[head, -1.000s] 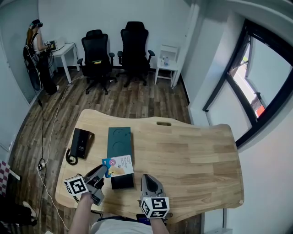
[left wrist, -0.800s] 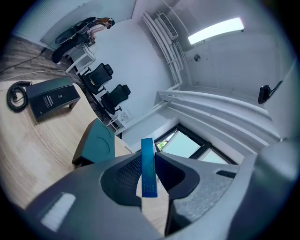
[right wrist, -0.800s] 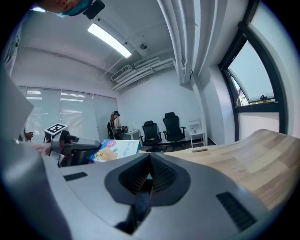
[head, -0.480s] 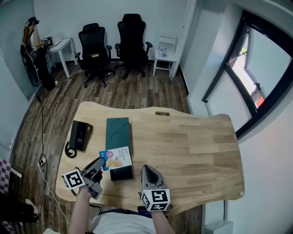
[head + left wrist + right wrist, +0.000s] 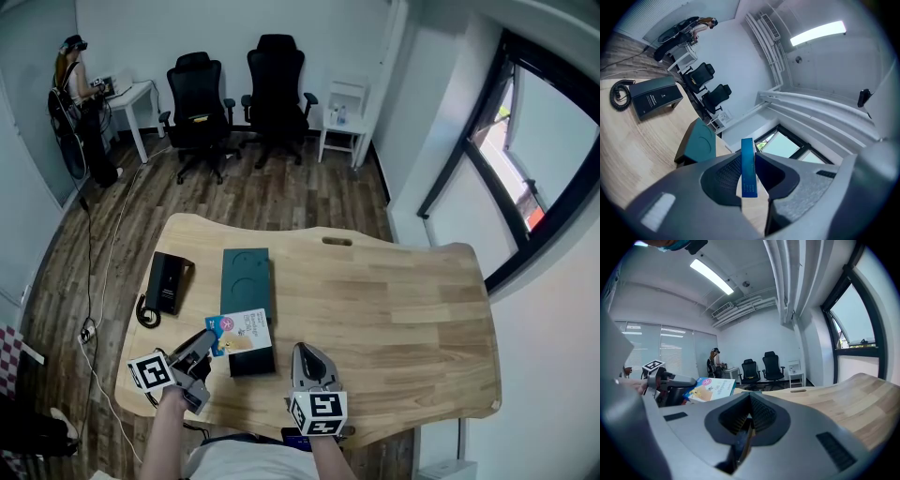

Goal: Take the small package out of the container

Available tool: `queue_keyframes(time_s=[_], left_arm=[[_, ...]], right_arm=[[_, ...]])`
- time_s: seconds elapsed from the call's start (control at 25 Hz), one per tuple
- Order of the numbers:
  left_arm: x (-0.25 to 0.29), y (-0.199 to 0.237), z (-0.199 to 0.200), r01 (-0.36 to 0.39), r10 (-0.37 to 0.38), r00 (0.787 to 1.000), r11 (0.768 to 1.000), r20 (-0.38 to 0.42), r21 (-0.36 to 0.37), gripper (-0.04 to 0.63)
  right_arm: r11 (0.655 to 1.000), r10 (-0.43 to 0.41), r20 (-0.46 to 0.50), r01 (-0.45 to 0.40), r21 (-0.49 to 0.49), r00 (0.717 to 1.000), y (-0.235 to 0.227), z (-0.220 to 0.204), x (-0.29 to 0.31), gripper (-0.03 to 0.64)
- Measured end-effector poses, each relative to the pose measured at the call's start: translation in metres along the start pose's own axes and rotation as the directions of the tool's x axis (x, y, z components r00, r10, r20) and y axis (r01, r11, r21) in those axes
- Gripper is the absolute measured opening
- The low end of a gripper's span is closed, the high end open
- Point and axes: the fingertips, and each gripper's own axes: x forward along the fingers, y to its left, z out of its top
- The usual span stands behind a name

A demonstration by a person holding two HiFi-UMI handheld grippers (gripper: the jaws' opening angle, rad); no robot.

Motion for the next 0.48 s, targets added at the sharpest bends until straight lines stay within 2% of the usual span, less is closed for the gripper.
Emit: queue_keyframes(time_s=[0.16,0.48], left_arm=[[-0.001,0.008,0.001,-0.003,0.003,1.000,0.999,0.005,-0.032,0.092],[-0.002,0.016,-0.002,-0.012,0.011,1.000,0.999,-0.010,-0.039,0.092]], right_arm=[[1.000,0.005,-0.010,-0.005,-0.006,1.000,0.003,-0.002,0.006,0.003],[1.000,0.015,-0.026,-0.015,-0.002,1.000,0.007,-0.009,0.010,0.003]])
